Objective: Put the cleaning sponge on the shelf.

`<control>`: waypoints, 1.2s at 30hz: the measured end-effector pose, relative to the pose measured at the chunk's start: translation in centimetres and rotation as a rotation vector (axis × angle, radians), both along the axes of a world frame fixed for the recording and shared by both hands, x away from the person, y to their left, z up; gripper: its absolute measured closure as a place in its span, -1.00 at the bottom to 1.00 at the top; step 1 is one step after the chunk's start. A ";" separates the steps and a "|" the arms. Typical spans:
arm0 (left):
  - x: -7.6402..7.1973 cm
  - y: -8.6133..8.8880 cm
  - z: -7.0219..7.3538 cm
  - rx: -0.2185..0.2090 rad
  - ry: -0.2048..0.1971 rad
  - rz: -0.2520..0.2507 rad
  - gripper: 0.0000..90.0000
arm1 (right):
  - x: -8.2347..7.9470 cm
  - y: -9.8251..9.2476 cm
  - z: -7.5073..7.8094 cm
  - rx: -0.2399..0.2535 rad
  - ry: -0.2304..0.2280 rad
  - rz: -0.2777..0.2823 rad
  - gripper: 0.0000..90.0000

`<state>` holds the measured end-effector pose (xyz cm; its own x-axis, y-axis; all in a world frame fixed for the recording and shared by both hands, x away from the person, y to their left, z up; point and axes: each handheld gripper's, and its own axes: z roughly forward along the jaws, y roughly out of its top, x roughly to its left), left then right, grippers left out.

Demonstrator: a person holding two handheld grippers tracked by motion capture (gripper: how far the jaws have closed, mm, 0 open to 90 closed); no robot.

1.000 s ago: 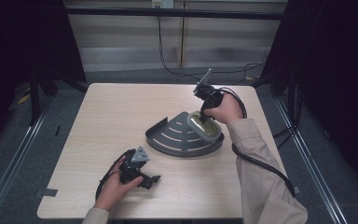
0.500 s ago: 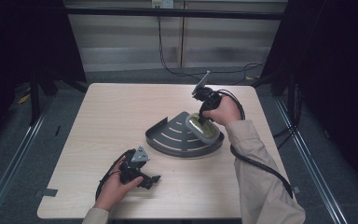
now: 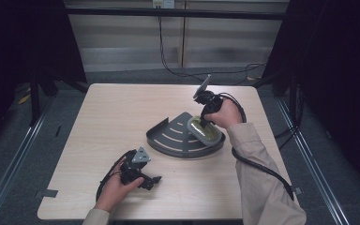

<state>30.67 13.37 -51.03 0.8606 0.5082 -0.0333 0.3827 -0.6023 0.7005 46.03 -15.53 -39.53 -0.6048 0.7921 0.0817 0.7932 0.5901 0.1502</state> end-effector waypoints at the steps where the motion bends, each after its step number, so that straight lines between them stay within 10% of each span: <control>1: 0.0 0.0 0.0 0.002 0.001 0.001 -1.00 | 0.0 0.0 0.0 0.000 0.000 0.000 0.59; 36: 0.0 0.0 0.0 0.004 -0.001 0.005 -1.00 | -0.2 -0.8 -2.0 -0.015 0.010 0.010 0.58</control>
<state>30.63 13.37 -51.01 0.8580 0.5127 -0.0303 0.3851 -0.6032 0.6985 45.87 -16.28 -41.54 -0.6120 0.7872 0.0758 0.7886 0.6003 0.1334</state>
